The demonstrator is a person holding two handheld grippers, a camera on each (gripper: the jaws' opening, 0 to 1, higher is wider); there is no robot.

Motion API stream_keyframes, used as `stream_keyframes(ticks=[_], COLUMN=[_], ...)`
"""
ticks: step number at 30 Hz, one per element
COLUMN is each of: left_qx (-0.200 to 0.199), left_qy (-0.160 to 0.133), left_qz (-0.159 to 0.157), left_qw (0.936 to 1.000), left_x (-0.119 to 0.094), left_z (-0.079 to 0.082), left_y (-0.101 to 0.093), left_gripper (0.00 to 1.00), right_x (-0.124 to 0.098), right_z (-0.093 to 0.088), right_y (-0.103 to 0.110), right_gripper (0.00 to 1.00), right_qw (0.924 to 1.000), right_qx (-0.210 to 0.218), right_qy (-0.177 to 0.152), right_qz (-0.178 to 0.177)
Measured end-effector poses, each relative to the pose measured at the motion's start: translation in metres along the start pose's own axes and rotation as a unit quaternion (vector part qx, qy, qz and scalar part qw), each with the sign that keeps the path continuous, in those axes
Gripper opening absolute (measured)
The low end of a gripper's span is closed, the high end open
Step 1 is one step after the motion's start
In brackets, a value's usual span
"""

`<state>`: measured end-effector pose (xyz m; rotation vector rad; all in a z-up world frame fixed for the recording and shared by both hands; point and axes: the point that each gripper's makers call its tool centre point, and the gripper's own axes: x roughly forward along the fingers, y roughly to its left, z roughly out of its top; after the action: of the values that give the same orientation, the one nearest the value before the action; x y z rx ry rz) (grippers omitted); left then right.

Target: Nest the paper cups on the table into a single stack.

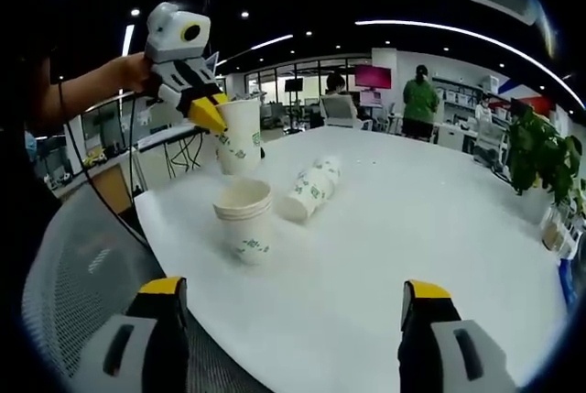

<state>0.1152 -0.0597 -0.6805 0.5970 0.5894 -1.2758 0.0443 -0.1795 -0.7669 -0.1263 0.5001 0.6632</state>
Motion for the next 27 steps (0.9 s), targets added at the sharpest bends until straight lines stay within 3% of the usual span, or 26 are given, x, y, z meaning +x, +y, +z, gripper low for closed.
stream_keyframes(ticks=[13,27], left_qx=[0.014,0.03], left_qy=[0.001,0.005], left_qz=[-0.023,-0.041], left_qw=[0.9996,0.9987], left_x=[0.022,0.024], left_z=[0.001,0.006], left_y=[-0.014,-0.023], left_gripper=[0.0,0.0], right_x=[0.001,0.0], right_z=[-0.004,-0.006], right_y=[-0.003,-0.005], right_gripper=[0.97,0.95], right_qw=[1.0,0.9999], right_qx=[-0.001,-0.002], right_qy=[0.008,0.013], right_qz=[-0.001,-0.007])
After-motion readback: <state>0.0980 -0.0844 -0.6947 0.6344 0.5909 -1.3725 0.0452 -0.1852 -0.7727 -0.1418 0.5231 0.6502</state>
